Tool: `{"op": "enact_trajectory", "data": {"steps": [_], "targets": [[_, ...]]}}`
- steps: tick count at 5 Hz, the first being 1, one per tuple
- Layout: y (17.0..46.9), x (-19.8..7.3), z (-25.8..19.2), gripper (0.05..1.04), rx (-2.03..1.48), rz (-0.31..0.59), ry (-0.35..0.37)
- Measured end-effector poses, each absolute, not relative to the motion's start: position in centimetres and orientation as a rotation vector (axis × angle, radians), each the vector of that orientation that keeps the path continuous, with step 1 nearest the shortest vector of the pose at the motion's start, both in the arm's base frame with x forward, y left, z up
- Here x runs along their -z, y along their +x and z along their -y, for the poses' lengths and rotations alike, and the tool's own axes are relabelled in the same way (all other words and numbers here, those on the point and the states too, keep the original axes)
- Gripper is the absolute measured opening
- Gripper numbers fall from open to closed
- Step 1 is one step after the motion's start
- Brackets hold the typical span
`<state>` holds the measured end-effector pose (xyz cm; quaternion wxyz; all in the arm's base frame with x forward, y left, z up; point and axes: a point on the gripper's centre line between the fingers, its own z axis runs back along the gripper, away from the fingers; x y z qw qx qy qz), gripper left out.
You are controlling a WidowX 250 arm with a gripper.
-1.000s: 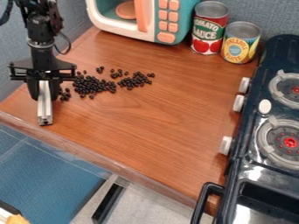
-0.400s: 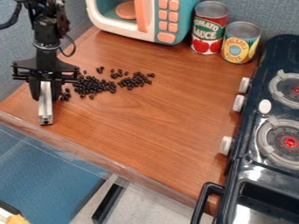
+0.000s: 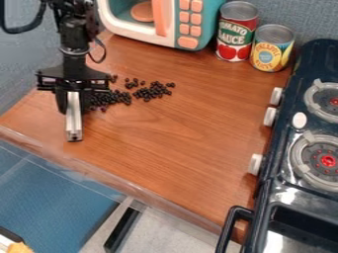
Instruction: Sweep into pile
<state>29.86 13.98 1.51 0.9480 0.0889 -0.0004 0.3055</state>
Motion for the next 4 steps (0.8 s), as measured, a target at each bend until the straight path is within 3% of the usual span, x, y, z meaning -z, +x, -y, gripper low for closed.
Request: {"op": "enact_trajectory", "data": {"steps": [4], "targets": [[31.8, -1.3, -13.0, 0.368, -0.61, 0.027, 0.195]]}}
